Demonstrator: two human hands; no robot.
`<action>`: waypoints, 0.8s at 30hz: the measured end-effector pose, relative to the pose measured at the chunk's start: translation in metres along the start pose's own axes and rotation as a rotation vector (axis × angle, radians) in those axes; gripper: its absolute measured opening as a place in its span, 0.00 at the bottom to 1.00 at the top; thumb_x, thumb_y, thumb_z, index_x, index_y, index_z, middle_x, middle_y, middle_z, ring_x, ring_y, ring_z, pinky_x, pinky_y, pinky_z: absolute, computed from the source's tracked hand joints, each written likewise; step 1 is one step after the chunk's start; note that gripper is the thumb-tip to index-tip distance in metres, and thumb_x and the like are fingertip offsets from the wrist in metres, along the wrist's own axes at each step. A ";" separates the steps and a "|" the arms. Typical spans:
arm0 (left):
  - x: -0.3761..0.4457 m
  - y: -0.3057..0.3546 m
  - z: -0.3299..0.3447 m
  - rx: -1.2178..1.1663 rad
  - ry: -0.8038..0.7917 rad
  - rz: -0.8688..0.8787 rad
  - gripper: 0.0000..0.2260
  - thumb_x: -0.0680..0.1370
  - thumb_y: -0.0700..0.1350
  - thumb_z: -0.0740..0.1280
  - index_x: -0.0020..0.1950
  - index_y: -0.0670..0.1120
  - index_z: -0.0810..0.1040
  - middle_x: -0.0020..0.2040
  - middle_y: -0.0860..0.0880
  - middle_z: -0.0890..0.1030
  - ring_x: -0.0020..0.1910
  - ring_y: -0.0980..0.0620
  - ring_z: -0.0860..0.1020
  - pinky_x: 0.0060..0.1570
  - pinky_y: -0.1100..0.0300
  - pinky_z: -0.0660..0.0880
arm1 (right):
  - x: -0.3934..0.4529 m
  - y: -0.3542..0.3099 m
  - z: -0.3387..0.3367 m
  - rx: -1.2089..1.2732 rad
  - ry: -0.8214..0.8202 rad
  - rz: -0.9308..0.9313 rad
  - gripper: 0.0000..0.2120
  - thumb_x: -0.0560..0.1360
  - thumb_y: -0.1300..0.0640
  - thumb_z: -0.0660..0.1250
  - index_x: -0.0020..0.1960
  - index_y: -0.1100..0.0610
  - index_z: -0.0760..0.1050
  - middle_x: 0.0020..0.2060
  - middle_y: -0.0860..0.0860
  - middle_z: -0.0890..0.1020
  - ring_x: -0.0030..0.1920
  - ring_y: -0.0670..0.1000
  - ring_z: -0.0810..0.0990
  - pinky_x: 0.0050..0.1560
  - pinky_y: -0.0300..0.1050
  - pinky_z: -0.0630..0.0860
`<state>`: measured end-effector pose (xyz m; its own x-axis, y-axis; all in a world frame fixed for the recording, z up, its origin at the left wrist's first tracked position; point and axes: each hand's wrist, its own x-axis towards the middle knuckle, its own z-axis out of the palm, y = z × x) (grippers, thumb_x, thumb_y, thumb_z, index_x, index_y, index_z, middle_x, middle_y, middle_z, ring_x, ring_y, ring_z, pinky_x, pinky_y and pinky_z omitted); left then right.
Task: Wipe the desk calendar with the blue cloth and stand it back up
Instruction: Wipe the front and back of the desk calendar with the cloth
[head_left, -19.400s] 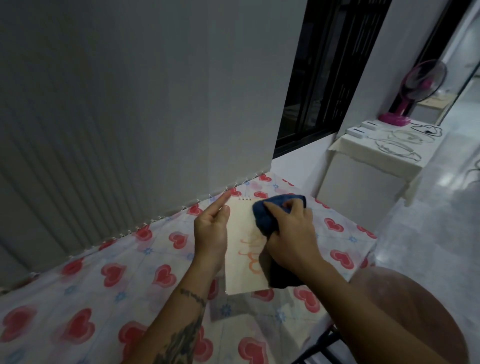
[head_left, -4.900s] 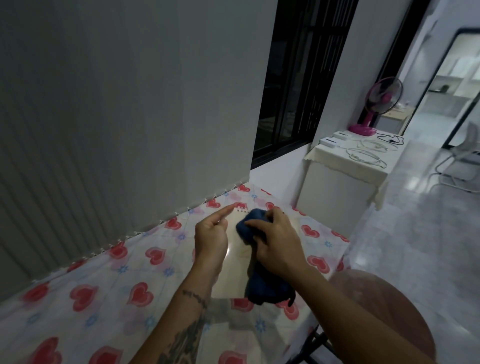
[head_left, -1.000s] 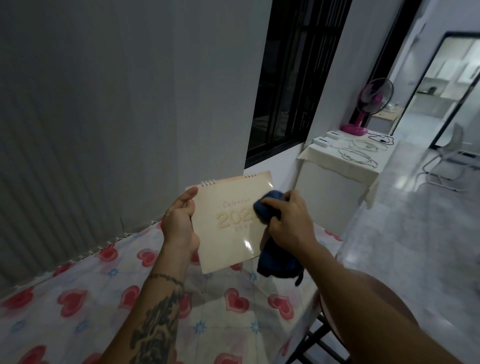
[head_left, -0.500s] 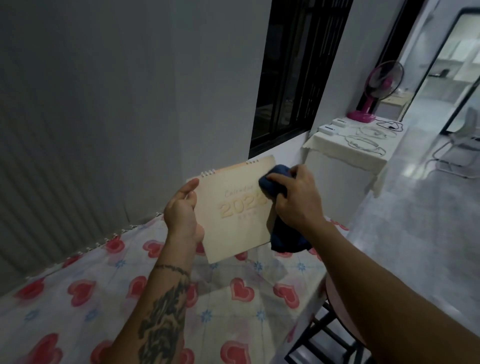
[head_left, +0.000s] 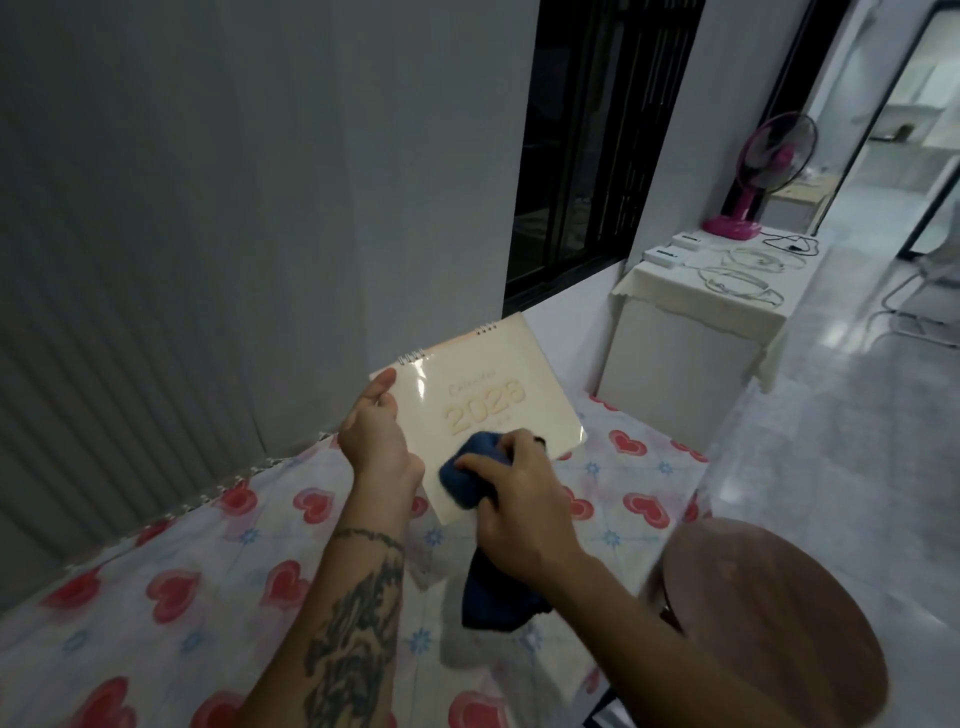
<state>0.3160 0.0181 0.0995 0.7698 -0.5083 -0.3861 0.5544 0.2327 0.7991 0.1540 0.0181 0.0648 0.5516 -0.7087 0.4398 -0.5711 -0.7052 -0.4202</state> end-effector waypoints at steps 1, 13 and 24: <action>-0.001 0.000 0.002 0.011 -0.001 0.005 0.17 0.80 0.45 0.65 0.38 0.62 0.86 0.50 0.50 0.82 0.44 0.42 0.83 0.34 0.50 0.82 | -0.005 -0.001 0.002 0.018 -0.019 -0.026 0.21 0.70 0.57 0.62 0.62 0.48 0.75 0.54 0.51 0.68 0.53 0.51 0.68 0.47 0.46 0.73; 0.011 0.003 -0.015 -0.064 -0.043 0.045 0.19 0.81 0.40 0.63 0.42 0.59 0.87 0.54 0.50 0.84 0.49 0.43 0.83 0.35 0.53 0.80 | 0.009 0.055 -0.016 -0.058 0.094 0.199 0.20 0.71 0.61 0.65 0.62 0.48 0.76 0.51 0.49 0.68 0.51 0.52 0.70 0.45 0.47 0.76; 0.007 0.014 -0.016 -0.081 -0.111 0.042 0.19 0.82 0.39 0.61 0.42 0.56 0.88 0.51 0.50 0.85 0.45 0.45 0.83 0.31 0.56 0.80 | 0.014 0.064 -0.023 -0.006 0.037 0.194 0.21 0.72 0.60 0.65 0.63 0.47 0.75 0.52 0.47 0.67 0.52 0.48 0.68 0.50 0.42 0.72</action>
<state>0.3338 0.0312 0.1005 0.7558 -0.5842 -0.2959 0.5494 0.3198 0.7719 0.1114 -0.0366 0.0622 0.4086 -0.8300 0.3798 -0.6679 -0.5555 -0.4954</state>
